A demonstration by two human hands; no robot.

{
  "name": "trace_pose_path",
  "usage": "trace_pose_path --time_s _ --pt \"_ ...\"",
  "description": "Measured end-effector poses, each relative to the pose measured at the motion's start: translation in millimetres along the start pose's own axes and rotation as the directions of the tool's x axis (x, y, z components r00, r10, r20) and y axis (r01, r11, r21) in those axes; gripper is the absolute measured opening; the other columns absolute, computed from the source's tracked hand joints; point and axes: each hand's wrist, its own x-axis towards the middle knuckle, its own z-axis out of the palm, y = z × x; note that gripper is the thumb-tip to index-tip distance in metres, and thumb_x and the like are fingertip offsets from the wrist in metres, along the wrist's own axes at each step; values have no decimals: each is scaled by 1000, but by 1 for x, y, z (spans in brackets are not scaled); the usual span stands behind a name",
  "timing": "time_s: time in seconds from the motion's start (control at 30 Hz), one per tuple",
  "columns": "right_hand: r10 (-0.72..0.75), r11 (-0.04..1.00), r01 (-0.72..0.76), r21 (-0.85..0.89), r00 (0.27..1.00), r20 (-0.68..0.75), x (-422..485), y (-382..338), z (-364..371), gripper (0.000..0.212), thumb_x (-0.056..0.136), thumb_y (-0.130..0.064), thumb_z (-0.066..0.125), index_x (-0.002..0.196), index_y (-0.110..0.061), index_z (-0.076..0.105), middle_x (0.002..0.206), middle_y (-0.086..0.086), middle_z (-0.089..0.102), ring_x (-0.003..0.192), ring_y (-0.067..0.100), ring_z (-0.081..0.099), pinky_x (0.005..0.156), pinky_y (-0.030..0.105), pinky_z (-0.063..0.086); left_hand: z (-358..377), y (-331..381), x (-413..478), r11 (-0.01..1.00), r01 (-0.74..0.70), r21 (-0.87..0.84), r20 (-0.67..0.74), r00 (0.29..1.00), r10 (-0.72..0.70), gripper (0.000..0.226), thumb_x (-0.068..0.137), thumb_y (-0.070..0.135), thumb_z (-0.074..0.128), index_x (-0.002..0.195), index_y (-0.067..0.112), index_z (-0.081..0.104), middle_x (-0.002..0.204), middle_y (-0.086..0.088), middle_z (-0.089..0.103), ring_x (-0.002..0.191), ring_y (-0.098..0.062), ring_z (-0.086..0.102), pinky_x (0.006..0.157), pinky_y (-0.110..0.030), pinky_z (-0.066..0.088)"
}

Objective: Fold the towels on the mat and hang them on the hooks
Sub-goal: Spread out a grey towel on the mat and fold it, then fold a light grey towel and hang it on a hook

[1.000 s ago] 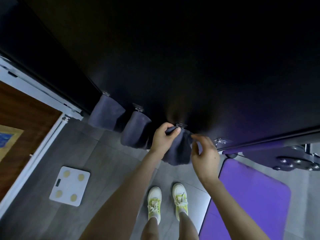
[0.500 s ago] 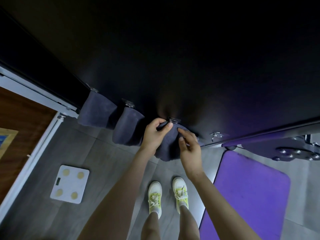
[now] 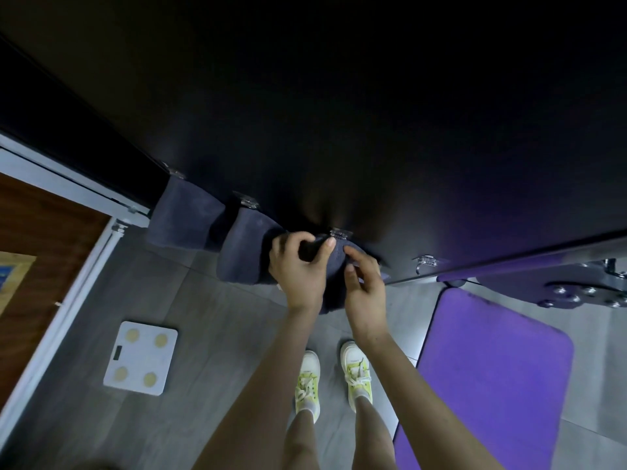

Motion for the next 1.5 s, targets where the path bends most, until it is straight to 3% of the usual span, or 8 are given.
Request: trace_pose_path --time_s 0.27,0.5,0.6,0.8,0.93,1.07,1.3,1.5 --pt "78 991 -78 106 997 4 -5 12 4 39 95 2 40 123 -22 52 127 12 55 119 22 52 106 40 40 -1 -12 -11 979 58 -193 241 970 -10 43 83 51 46 102 18 68 103 11 67 101 -6 60 90 -21 44" --pt "139 973 -145 181 989 48 -5 16 8 41 98 -4 40 119 -37 51 137 6 49 127 15 47 111 40 35 -12 -8 -14 884 353 -305 535 832 -148 23 99 22 40 116 28 54 123 15 52 117 1 45 92 -1 32" --pt "149 979 -158 127 986 78 0 16 4 36 97 -10 44 119 -36 52 135 6 49 126 14 46 111 39 35 -10 -12 -7 879 409 -243 591 781 -200 24 99 27 39 119 30 52 122 18 48 119 1 43 97 -12 30" --pt "125 992 -124 -10 987 103 1 0 -7 34 94 -8 50 126 -20 53 128 5 52 114 13 52 104 29 41 -28 1 -5 956 272 -111 597 787 -155 39 96 44 37 127 27 54 124 11 56 118 -8 50 103 -29 39" --pt "57 985 -46 -166 997 58 -5 -11 -23 30 92 -11 54 120 -20 57 120 -2 51 91 4 54 91 27 46 -40 10 -10 998 -58 37 446 895 35 54 82 53 37 115 17 63 118 -3 63 115 -19 53 103 -36 39" --pt "75 976 -79 -202 997 -28 -15 -11 -44 18 91 -14 54 102 -28 57 115 0 55 82 5 56 84 32 49 -58 29 -16 970 -235 56 336 920 203 30 83 36 50 97 15 67 94 -1 67 91 -19 60 83 -40 49" --pt "67 981 -108 -158 967 -247 -60 -21 -80 10 88 -24 56 98 -26 56 100 -1 62 86 25 63 82 45 52 -81 68 -31 858 -509 -70 400 773 492 17 81 25 53 84 16 67 87 3 65 81 -17 61 72 -35 51" --pt "8 992 -58 -109 911 -412 -118 -43 -113 11 88 -20 57 98 -21 60 89 -6 63 87 16 61 82 48 53 -94 106 -57 789 -580 -201 546 603 582 8 82 17 58 80 19 66 85 8 62 75 -10 58 73 -26 48"
